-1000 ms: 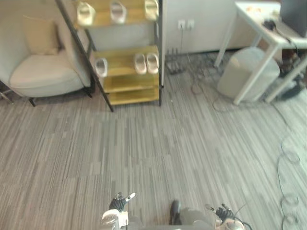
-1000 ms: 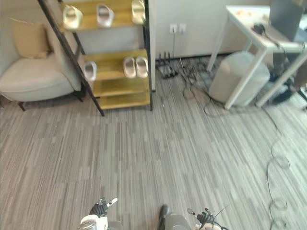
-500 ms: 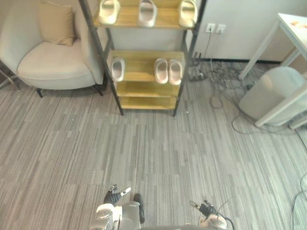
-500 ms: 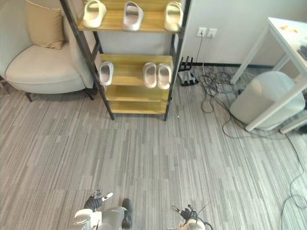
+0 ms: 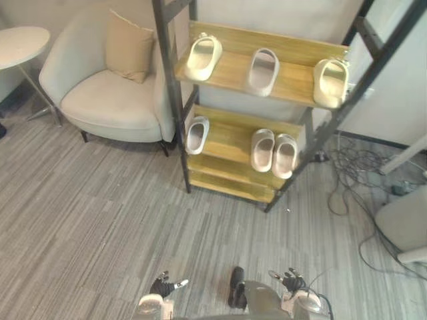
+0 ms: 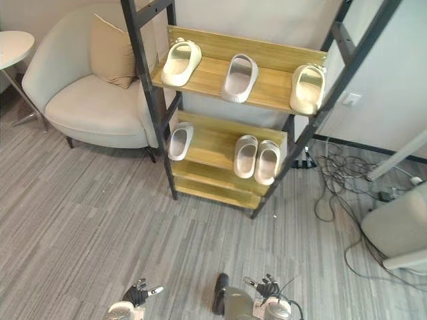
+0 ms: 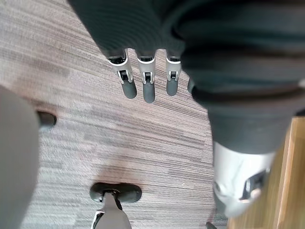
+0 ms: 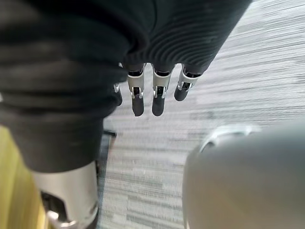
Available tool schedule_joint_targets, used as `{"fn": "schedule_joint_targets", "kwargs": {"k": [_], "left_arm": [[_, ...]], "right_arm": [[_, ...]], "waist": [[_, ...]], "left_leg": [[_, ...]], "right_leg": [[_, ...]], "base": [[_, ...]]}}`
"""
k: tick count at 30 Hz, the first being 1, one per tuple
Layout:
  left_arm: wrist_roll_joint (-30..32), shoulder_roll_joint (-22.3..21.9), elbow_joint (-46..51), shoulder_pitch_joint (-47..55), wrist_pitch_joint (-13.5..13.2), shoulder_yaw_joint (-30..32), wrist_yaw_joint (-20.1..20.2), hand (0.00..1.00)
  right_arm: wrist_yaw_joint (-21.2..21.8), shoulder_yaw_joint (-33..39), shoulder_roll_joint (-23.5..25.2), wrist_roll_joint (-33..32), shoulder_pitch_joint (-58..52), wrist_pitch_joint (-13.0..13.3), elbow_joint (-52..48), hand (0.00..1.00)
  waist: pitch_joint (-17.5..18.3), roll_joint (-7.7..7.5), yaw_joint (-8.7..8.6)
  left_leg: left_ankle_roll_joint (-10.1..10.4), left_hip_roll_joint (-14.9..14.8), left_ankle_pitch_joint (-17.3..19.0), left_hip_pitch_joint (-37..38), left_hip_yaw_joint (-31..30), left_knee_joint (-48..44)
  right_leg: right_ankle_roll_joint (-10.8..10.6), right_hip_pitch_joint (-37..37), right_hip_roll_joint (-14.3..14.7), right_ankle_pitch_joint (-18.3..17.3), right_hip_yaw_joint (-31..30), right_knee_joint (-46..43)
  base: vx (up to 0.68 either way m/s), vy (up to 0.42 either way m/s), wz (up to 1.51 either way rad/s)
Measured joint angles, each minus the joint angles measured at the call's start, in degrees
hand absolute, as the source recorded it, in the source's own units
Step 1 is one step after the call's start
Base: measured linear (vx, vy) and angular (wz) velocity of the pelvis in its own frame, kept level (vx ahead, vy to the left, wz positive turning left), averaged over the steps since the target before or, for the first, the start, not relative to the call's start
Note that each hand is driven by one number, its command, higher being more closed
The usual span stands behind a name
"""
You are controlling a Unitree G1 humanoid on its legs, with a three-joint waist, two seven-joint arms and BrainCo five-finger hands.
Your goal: Organize the slippers on the shoe rack
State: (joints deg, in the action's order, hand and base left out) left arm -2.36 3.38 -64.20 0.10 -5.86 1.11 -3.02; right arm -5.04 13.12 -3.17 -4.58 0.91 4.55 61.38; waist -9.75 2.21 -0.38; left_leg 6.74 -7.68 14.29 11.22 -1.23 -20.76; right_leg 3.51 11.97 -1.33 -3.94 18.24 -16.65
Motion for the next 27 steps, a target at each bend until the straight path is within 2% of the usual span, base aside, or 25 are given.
{"fn": "schedule_joint_targets", "kwargs": {"k": [1, 2, 3, 4, 5, 7, 9, 10, 11, 12, 13, 14, 15, 16, 18, 20, 22, 23, 25, 26, 27], "left_arm": [[-0.02, -0.13, 0.38, 0.15, 0.05, 1.58, 0.01, 0.00], [-0.03, -0.17, 0.77, 0.38, 0.02, 2.12, 0.00, 0.00], [-0.04, -0.39, 2.27, 0.90, -0.03, 2.48, -0.03, 0.00], [-0.06, -0.28, 3.01, 0.88, -0.05, 2.47, -0.04, 0.00], [-0.07, -0.25, 3.25, 0.85, -0.08, 2.46, -0.04, 0.00], [-0.09, -0.26, 4.33, 0.66, -0.30, 2.32, -0.04, 0.00], [-0.10, -0.08, 4.29, 0.32, -0.67, 1.76, -0.06, 0.00], [-0.10, 0.29, 4.07, -0.14, -0.98, 0.82, -0.10, 0.00], [-0.12, 0.08, 3.84, -0.05, -1.09, -0.68, -0.12, 0.00], [-0.13, 0.01, 3.74, 0.02, -1.10, -0.94, -0.11, 0.00], [-0.14, 1.03, 2.97, -0.16, -1.08, -1.07, -0.15, 0.00], [-0.13, 1.96, 2.76, -0.63, -1.07, -1.05, -0.09, 0.00], [-0.12, 2.20, 2.77, -0.72, -1.07, -1.05, -0.08, 0.00], [-0.33, 2.58, 2.74, -0.80, -1.06, -0.92, -0.08, 0.00], [-0.08, 2.49, 2.31, -0.93, -0.97, -1.01, 0.03, 0.00], [0.13, 2.99, 1.06, -0.82, -0.75, -1.46, 0.74, 0.00], [0.09, 3.52, 0.90, -0.55, -0.70, -2.22, 0.79, 0.00], [0.07, 3.60, 0.51, -0.53, -0.63, -2.25, 0.80, 0.00], [0.06, 3.58, 0.50, -0.47, -0.63, -2.25, 0.80, 0.00], [0.08, 3.59, 0.32, -0.40, -0.55, -2.26, 0.80, 0.00], [0.09, 3.61, 0.29, -0.40, -0.55, -2.27, 0.83, 0.00]], "right_arm": [[-0.11, -0.73, -0.28, -0.07, -0.40, -0.14, -0.11, 0.00], [-0.17, -1.20, -0.35, -0.11, -0.65, -0.12, -0.31, 0.00], [-0.35, -2.01, -0.28, -0.24, -1.49, -0.12, -0.71, 0.00], [-0.53, -2.11, -0.06, -0.49, -1.77, -0.12, -0.90, 0.00], [-0.60, -2.10, 0.05, -0.51, -1.78, -0.12, -0.96, 0.00], [-0.67, -2.10, 0.55, -1.36, -1.29, -0.10, -1.44, 0.00], [-0.67, -2.08, 0.97, -2.30, -0.67, -0.09, -1.43, 0.00], [-0.71, -2.09, 1.02, -2.31, -0.69, -0.05, -1.41, 0.00], [-0.75, -2.27, 0.53, -2.31, -1.02, 0.02, -1.32, 0.00], [-0.80, -2.31, 0.28, -2.31, -1.02, 0.02, -1.07, 0.00], [-1.09, -2.50, 0.56, -2.33, -0.93, 0.06, -0.60, 0.00], [-1.08, -2.59, 1.37, -2.28, -1.46, 0.07, -0.41, 0.00], [-1.07, -2.57, 1.60, -2.25, -1.55, 0.07, -0.33, 0.00], [-1.06, -2.51, 1.77, -2.17, -1.59, 0.05, 0.06, 0.00], [-0.82, -2.48, 1.96, -1.97, -1.68, 0.03, 0.12, 0.00], [-0.49, -2.52, 1.89, -0.38, -2.31, 0.07, -0.31, 0.00], [-0.39, -2.35, 2.09, 0.11, -2.70, 0.11, -0.62, 0.00], [-0.11, -2.49, 2.00, 0.14, -2.70, 0.10, -0.66, 0.00], [0.04, -2.63, 1.91, 0.14, -2.71, 0.10, -0.65, 0.00], [0.05, -2.70, 1.90, 0.13, -2.72, 0.13, -0.66, 0.00], [0.05, -2.71, 1.91, 0.13, -2.72, 0.13, -0.66, 0.00]], "waist": [[-0.31, 0.33, 0.04], [-0.44, 0.38, 0.20], [-0.64, 0.20, 0.36], [-0.96, -0.51, 0.47], [-1.02, -0.68, 0.54], [-1.10, -0.66, 0.95], [-1.15, -0.72, 1.02], [-1.54, -1.32, 1.14], [-1.08, -0.32, 1.17], [-1.05, -0.08, 1.28], [-0.76, -1.36, 1.15], [-0.64, -3.33, 0.98], [-0.61, -3.74, 1.12], [-0.55, -4.26, 1.85], [-0.59, -4.31, 2.62], [-0.50, -4.36, 2.04], [0.02, -5.20, 1.87], [0.12, -5.24, 1.84], [0.15, -5.15, 1.84], [0.17, -5.14, 1.66], [0.18, -5.14, 1.64]], "left_leg": [[5.21, -1.57, -3.24, -4.98, 0.04, -14.02], [5.80, -2.36, -3.25, -6.47, 0.22, -18.46], [5.69, -4.93, -1.38, -10.68, 3.99, -29.77], [3.98, -5.64, -0.33, -12.42, 6.14, -31.55], [3.47, -5.81, 0.04, -13.12, 7.04, -31.69], [1.50, -5.77, 2.87, -18.32, 10.01, -28.70], [0.70, -3.83, 3.93, -21.00, 9.25, -18.58], [0.24, -1.13, 2.79, -21.49, 6.56, -9.00], [0.21, 0.39, -3.76, -21.23, 2.36, 1.63], [-0.21, 0.40, -7.81, -21.11, 1.90, 1.90], [-1.38, 2.00, -6.68, -19.90, 2.89, 2.08], [-2.45, 3.07, -5.16, -19.96, 4.38, 1.37], [-2.75, 3.24, -4.67, -19.95, 4.89, 0.97], [-3.45, 3.31, -2.61, -19.84, 6.30, -0.68], [-4.29, 3.39, -0.68, -17.41, 8.62, -0.83], [-5.73, 4.43, 0.53, -13.36, 10.90, 0.54], [-6.53, 4.84, 1.07, -11.50, 11.40, 1.22], [-6.52, 4.64, 1.07, -10.21, 11.39, 2.54], [-6.43, 4.18, 1.01, -9.25, 11.49, 3.41], [-6.11, 3.58, 0.83, -7.99, 11.75, 4.65], [-6.07, 3.55, 0.81, -7.89, 11.77, 4.72]], "right_leg": [[0.65, -4.41, 1.29, -1.15, -0.17, 2.68], [0.72, -5.70, 1.69, -1.58, -0.18, 3.55], [1.35, -11.86, 2.90, -2.39, -0.54, 6.20], [1.35, -14.39, 3.00, -2.42, -1.06, 7.87], [1.35, -15.29, 2.98, -2.42, -1.30, 8.44], [1.18, -18.19, 2.50, -2.31, -3.50, 11.05], [0.60, -19.25, 1.27, -2.35, -5.34, 11.85], [-1.62, -20.18, -0.37, -3.34, -6.67, 11.98], [-3.67, -20.25, -0.41, -4.10, -7.97, 12.05], [-4.60, -20.48, -0.36, -4.64, -8.57, 12.07], [-5.76, -21.09, -2.11, -4.96, -9.78, 12.08], [-7.08, -21.05, -3.83, -5.83, -10.03, 11.70], [-7.38, -21.07, -4.17, -6.02, -10.26, 11.46], [-7.92, -20.31, -4.91, -6.37, -11.23, 9.36], [-9.28, -17.64, -6.06, -7.32, -12.29, 1.90], [-10.15, -11.25, -8.83, -8.03, -12.71, -14.12], [-10.43, -9.09, -10.55, -9.72, -10.89, -19.42], [-10.14, -8.49, -10.86, -11.04, -7.92, -19.35], [-10.00, -7.96, -10.79, -11.19, -5.00, -17.27], [-9.64, -7.94, -10.12, -10.74, -2.19, -11.06], [-9.33, -8.02, -9.97, -10.25, -1.99, -9.88]], "base": [[0.55, -0.206, 0.05], [0.60, -0.184, -0.16], [0.57, -0.131, -0.19], [0.46, -0.101, -0.20], [0.34, -0.036, -0.20], [0.34, 0.049, -0.50], [0.28, 0.156, -0.57], [0.26, 0.224, -0.51], [0.24, 0.241, -0.54], [0.26, 0.241, -0.41], [0.26, 0.238, -0.25], [0.27, 0.221, -0.18], [0.28, 0.241, -0.34], [0.25, 0.236, -0.57], [0.22, 0.222, -0.65], [0.18, 0.197, -0.32], [0.18, 0.102, -0.03], [0.18, 0.045, -0.01], [0.16, -0.037, -0.04], [0.15, -0.093, -0.09], [0.14, -0.139, -0.17]]}}
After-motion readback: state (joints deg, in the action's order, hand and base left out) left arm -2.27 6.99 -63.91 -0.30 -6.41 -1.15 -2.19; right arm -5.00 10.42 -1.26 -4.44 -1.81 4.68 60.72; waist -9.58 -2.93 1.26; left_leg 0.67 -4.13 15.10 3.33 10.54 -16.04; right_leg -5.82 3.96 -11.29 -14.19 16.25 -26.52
